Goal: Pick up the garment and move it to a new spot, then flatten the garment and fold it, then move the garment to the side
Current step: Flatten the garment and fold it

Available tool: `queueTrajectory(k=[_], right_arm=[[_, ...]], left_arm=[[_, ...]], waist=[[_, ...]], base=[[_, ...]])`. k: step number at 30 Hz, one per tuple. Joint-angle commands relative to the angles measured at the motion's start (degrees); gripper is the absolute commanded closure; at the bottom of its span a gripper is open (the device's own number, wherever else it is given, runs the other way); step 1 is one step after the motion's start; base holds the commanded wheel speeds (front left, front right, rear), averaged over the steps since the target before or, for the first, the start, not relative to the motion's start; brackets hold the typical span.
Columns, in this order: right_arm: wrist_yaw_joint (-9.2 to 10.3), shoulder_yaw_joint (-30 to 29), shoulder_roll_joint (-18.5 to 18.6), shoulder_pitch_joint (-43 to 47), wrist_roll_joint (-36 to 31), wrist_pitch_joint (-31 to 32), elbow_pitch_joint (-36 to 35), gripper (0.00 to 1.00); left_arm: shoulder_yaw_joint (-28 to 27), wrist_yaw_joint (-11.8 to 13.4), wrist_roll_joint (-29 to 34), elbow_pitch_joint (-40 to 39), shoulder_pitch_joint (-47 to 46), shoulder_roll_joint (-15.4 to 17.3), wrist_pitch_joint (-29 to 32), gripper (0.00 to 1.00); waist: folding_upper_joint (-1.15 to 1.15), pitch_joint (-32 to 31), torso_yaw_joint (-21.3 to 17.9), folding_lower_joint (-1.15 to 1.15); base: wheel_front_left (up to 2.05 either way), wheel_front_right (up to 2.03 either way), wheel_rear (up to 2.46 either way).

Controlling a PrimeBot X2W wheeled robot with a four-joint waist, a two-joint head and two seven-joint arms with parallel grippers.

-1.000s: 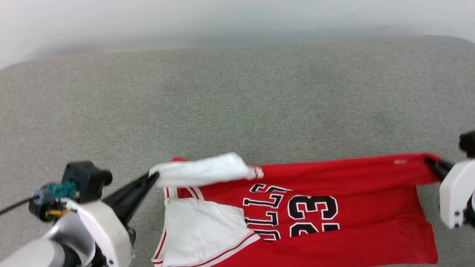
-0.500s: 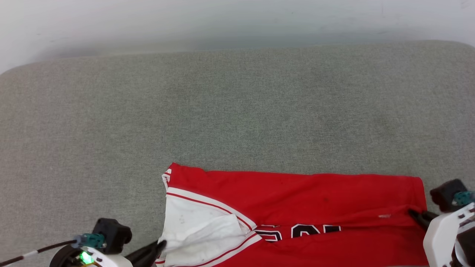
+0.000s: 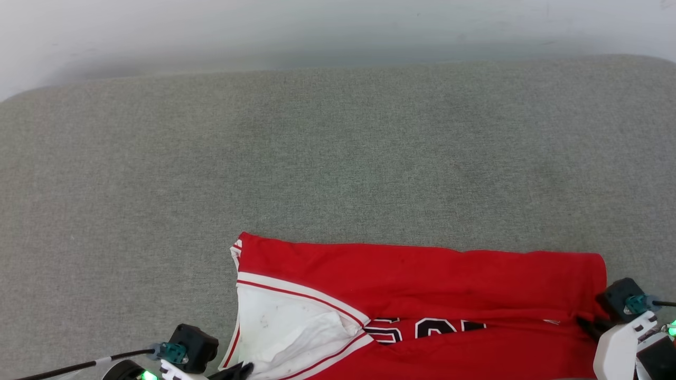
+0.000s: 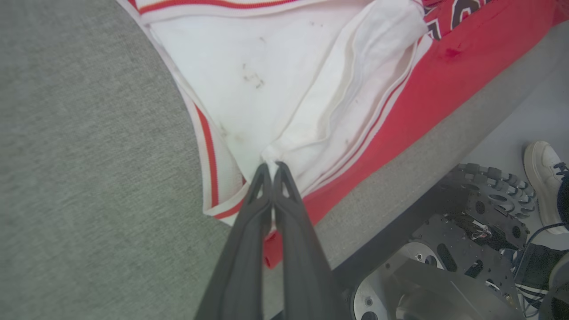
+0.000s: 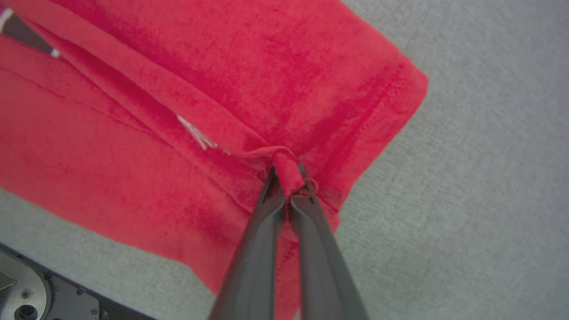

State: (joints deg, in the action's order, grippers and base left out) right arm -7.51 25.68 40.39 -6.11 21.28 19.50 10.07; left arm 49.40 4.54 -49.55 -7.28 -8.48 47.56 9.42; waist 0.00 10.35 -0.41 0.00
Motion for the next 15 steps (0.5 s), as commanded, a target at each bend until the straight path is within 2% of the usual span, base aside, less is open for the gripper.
queueTrajectory(k=[1,2,3,11,15], right_arm=[[0.04,-0.41,-0.56,-0.8,0.77,-0.33,0.27,0.0],[0.04,-0.7,-0.82,-0.94,1.29,-0.55,0.18,0.0],[0.04,-1.05,-1.06,-1.06,1.94,-0.72,-0.05,0.0],[0.04,-7.28,-3.11,-1.3,7.0,-0.48,-4.76,0.0],[0.04,-12.33,-4.87,-0.48,7.92,1.42,-7.8,0.0]], left_arm=[[0.22,-0.01,0.21,0.35,-0.17,-0.41,0.19,0.73],[0.36,-0.01,0.27,0.52,-0.07,-0.45,0.32,0.41],[0.4,0.17,0.29,0.72,0.05,-0.49,0.33,0.0],[-3.41,2.86,0.73,-0.88,-0.62,-1.34,-6.13,0.0],[-6.02,7.02,2.98,-1.15,-0.81,-0.99,-10.09,0.0]], waist=[[0.0,-0.07,-0.07,0.0],[0.0,-0.16,-0.14,0.0],[0.0,-0.28,-0.2,0.0],[0.0,-2.42,-0.67,0.0],[0.0,-3.34,-1.06,0.0]], base=[[0.0,0.0,0.0],[0.0,0.0,0.0],[0.0,0.0,0.0],[0.0,0.0,0.0],[0.0,0.0,0.0]])
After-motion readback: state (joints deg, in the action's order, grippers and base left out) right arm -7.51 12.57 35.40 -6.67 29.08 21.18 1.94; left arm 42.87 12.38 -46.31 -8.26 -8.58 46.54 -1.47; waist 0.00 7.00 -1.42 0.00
